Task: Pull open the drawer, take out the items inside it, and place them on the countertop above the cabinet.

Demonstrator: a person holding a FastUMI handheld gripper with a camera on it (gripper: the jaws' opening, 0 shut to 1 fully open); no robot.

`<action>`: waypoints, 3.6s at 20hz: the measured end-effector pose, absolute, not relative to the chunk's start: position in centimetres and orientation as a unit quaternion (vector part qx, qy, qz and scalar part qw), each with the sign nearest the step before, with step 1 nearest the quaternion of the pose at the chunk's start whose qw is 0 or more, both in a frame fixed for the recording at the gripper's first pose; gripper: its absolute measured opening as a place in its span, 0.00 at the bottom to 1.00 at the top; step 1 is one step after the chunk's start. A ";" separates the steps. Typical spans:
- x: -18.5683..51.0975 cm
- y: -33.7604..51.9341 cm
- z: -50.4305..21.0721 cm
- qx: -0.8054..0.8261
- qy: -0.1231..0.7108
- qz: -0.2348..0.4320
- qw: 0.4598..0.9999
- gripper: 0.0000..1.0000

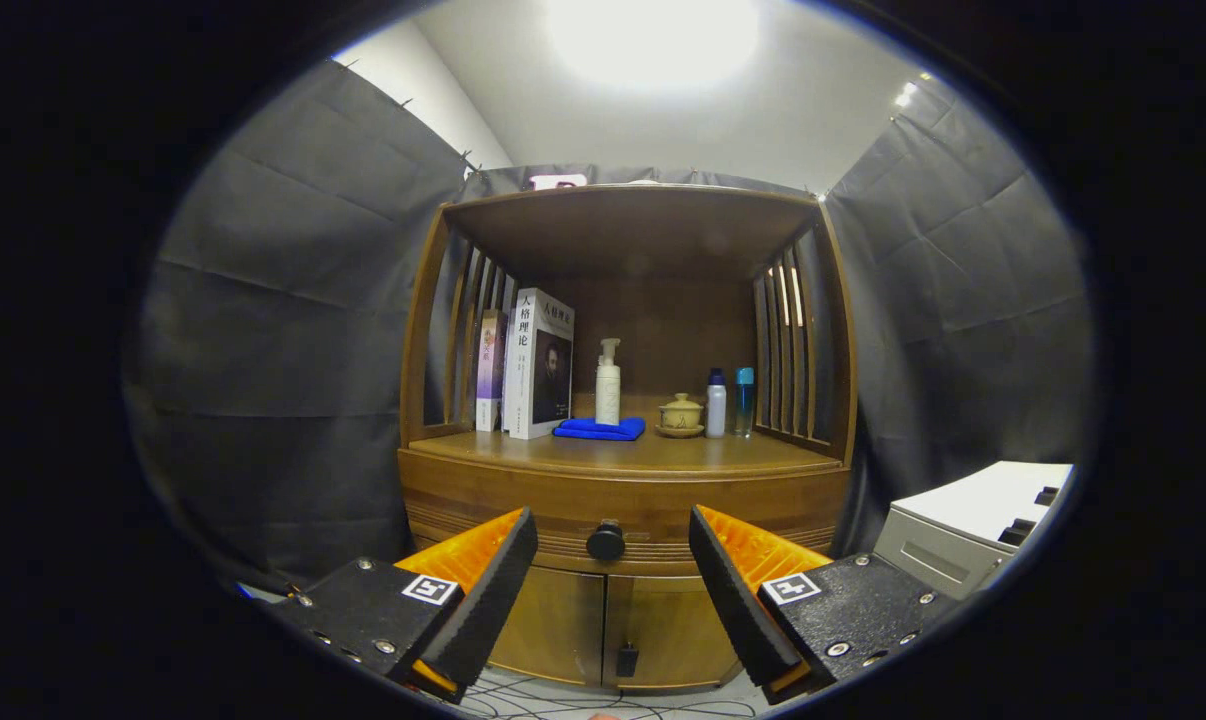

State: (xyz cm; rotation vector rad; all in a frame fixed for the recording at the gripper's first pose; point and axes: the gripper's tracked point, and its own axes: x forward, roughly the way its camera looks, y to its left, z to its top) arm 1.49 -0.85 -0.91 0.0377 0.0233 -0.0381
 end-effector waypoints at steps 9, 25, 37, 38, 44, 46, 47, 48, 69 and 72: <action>7.5 -0.3 -2.8 0.007 0.037 -0.033 0.999 0.95; 13.5 -0.5 -12.1 0.022 0.138 -0.025 0.990 0.82; 15.2 0.1 -13.1 -0.001 0.164 -0.018 0.986 0.47; 15.2 0.1 -13.1 0.006 0.168 -0.019 0.986 0.46; 14.7 0.2 -13.1 0.013 0.176 -0.015 0.984 0.41; 14.1 0.2 -12.9 0.012 0.177 -0.016 0.984 0.41; 13.9 0.2 -12.9 0.011 0.178 -0.016 0.984 0.41; 13.5 0.3 -12.8 0.010 0.179 -0.016 0.984 0.41; 2.7 1.3 -11.5 0.014 0.216 -0.016 0.976 0.40; 1.2 1.6 -12.0 0.012 0.227 -0.013 0.974 0.40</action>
